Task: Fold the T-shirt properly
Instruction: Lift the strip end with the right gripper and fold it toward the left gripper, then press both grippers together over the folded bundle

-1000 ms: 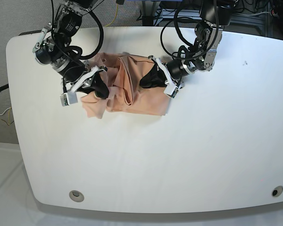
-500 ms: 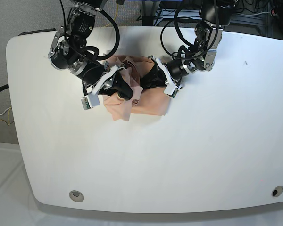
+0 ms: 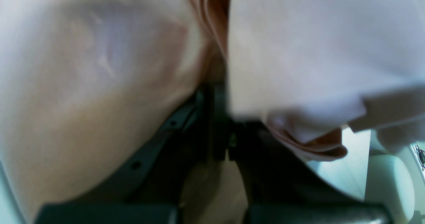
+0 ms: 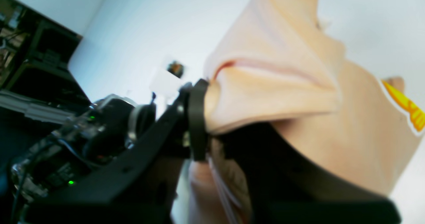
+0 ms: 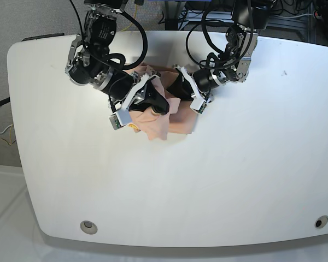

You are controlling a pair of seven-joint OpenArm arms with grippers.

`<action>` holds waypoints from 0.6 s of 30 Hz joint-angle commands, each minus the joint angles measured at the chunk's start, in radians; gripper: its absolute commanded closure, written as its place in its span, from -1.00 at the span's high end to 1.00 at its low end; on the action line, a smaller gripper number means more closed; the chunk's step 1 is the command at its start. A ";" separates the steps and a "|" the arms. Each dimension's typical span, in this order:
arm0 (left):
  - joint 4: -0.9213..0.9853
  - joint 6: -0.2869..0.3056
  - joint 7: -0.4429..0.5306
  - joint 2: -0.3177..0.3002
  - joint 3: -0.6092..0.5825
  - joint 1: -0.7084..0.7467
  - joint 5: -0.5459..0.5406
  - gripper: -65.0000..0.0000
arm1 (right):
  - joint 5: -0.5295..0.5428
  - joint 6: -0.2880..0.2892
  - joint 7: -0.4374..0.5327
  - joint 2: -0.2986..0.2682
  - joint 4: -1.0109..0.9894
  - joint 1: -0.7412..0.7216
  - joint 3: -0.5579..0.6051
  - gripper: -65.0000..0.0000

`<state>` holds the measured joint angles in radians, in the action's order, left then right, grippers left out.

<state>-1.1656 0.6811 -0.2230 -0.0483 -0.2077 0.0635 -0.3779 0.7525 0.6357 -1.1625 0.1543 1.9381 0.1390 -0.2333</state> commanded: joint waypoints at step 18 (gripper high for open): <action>0.006 -0.037 -0.059 -0.034 0.023 0.008 0.041 -0.90 | 0.028 0.006 0.115 0.003 -0.127 -0.040 0.084 -1.00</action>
<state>-1.1656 0.6827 -0.2192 -0.0639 -0.2031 0.0639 -0.3840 0.7479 0.6323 -1.0771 0.1520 1.7958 0.1146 -0.1524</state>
